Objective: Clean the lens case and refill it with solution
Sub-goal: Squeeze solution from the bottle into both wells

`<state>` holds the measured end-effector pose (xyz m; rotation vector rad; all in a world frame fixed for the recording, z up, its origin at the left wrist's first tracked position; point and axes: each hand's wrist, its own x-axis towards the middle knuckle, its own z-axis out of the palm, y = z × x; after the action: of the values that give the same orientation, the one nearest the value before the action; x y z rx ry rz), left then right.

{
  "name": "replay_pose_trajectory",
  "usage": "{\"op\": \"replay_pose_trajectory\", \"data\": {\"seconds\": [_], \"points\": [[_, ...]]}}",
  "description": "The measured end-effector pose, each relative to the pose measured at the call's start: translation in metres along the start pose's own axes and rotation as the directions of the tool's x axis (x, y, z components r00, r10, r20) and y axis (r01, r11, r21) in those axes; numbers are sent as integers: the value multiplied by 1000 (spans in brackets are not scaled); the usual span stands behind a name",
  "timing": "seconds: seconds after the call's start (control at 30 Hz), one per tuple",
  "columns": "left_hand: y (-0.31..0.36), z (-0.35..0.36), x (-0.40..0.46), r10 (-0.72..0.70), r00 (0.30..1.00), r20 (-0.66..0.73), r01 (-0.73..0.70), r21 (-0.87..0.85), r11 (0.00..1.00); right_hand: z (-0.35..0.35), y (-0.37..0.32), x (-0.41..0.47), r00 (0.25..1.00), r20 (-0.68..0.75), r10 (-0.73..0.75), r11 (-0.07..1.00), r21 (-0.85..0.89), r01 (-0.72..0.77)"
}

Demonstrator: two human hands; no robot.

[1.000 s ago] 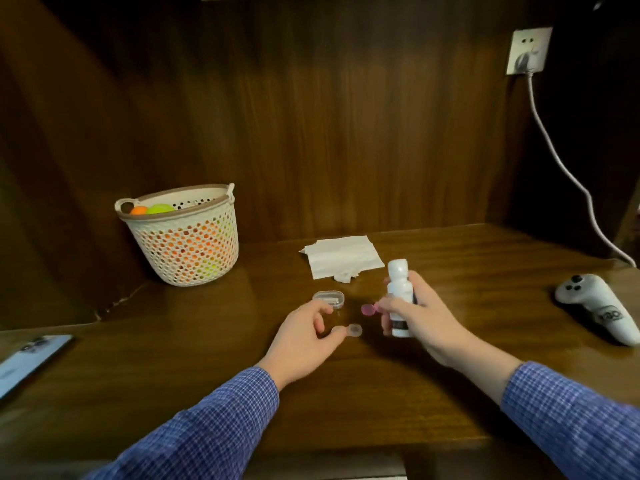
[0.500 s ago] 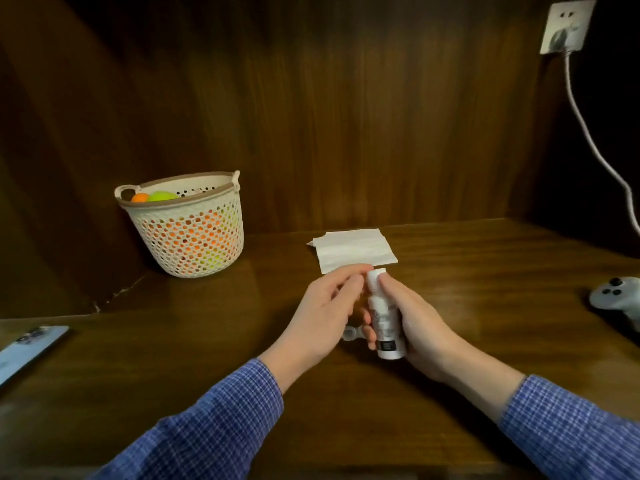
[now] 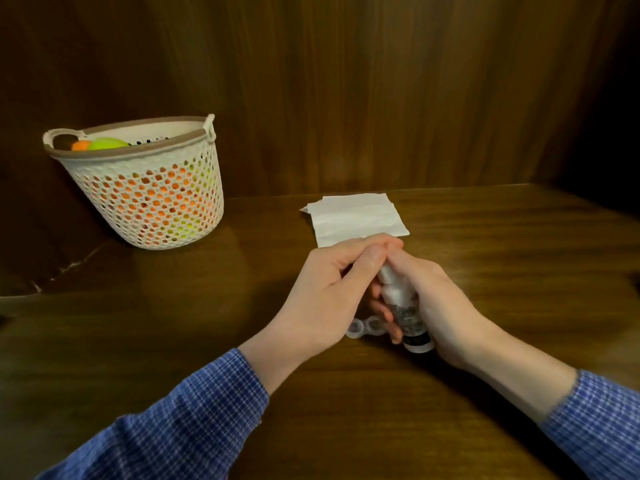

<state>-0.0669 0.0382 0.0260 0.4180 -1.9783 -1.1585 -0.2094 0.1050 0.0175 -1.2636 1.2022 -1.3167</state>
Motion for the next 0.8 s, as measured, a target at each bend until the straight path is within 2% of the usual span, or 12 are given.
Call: {"op": "replay_pose_trajectory", "data": {"seconds": [0.1, 0.27, 0.4, 0.53, 0.6, 0.67, 0.73, 0.8], "points": [[2, 4, -3, -5, 1000, 4, 6, -80, 997, -2, 0, -1, 997, 57, -59, 997, 48, 57], [-1, 3, -1, -225, 974, -31, 210, -258, 943, -13, 4, -3, 981, 157, -111, 993, 55, 103], [-2, 1, -1, -380, 924, 42, 345, -522, 781, -19, 7, -6, 977, 186, -106, 989, 119, 85], [0, -10, 4, -380, 910, 165, 376, -714, 590, -26, 0, -6, 985, 165, -58, 935, 355, -4], [0, -15, 4, -385, 901, 199, 390, -760, 519, -30, -4, -4, 995, 88, 46, 824, 560, -88], [-2, -15, 2, -382, 905, 186, 388, -729, 564, -31, -5, -3, 983, -1, 184, 621, 775, -115], [-2, -7, -3, -348, 923, 163, 375, -580, 723, -30, -4, -1, 954, -46, 296, 473, 875, -104], [-2, 5, -10, -307, 937, 168, 348, -353, 869, -29, -1, -2, 937, 9, 348, 352, 926, -139]]}}
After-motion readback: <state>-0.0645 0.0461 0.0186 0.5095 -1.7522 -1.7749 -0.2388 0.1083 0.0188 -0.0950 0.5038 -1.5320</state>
